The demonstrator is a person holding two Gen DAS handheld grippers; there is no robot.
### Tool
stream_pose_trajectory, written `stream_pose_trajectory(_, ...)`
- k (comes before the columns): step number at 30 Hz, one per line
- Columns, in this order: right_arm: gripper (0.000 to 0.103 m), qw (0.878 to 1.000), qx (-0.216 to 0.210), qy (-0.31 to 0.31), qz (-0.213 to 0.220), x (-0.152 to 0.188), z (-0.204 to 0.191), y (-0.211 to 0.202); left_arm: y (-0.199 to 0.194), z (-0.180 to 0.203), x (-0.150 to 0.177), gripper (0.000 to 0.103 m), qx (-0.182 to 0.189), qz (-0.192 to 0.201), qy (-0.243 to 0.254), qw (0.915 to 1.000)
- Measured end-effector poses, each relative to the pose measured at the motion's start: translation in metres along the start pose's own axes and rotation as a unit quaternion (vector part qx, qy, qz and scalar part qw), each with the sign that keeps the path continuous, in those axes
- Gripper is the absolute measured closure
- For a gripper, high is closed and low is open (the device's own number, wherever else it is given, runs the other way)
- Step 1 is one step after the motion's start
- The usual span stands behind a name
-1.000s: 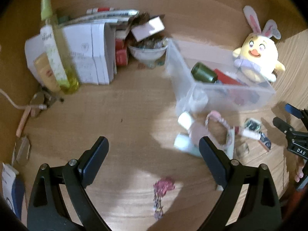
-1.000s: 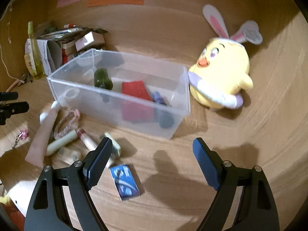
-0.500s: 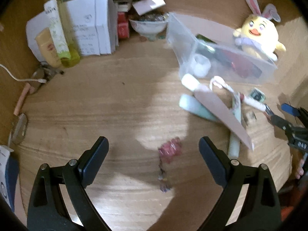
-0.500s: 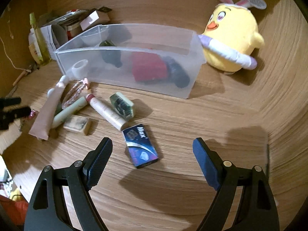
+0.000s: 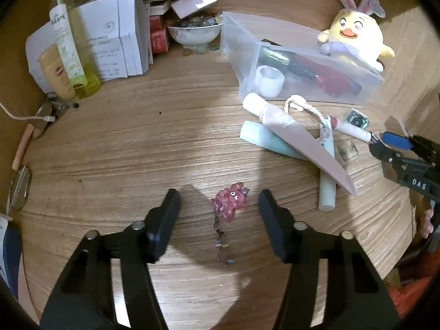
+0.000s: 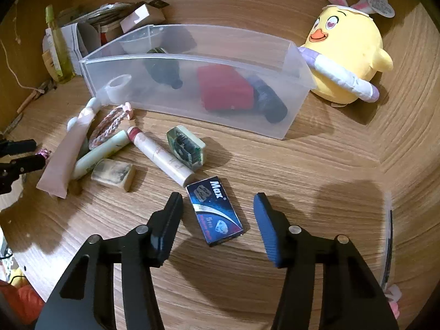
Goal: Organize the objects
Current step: 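Grasp the blue Max card box with the right tool while the left tool grasps the pink keychain, then lift the Max box with the right tool while the left tool carries the keychain over the clear box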
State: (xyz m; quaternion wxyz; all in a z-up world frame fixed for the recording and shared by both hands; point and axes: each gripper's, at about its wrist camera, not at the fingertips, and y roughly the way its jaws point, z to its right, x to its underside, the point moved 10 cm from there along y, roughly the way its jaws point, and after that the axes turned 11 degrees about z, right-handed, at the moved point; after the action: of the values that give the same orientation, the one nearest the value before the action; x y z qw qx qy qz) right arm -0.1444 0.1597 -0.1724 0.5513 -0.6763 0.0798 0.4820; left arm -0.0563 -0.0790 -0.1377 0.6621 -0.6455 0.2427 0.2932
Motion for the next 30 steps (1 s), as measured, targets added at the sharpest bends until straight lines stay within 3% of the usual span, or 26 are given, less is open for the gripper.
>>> stream_pose_trajectory(6, 0.077, 1.000, 0.002, 0.017, 0.001, -0.002, 0.005, 0.001, -0.001, 0.003, 0.001, 0.063, 0.000, 0.007, 0.009, 0.9999)
stream_pose_trajectory(10, 0.078, 1.000, 0.002, 0.019, 0.003, -0.001, 0.005, 0.001, -0.002, 0.001, 0.000, 0.076, -0.003, 0.009, 0.012, 0.9999)
stream_pose_trajectory(20, 0.078, 0.999, 0.006, 0.045, 0.028, -0.009, 0.015, -0.015, -0.004, 0.008, -0.007, 0.076, 0.002, 0.019, 0.002, 0.9998)
stream_pose_trajectory(30, 0.078, 0.996, 0.011, 0.066, 0.066, -0.027, 0.024, -0.033, -0.024, 0.003, -0.044, 0.076, 0.004, 0.079, -0.026, 0.9965)
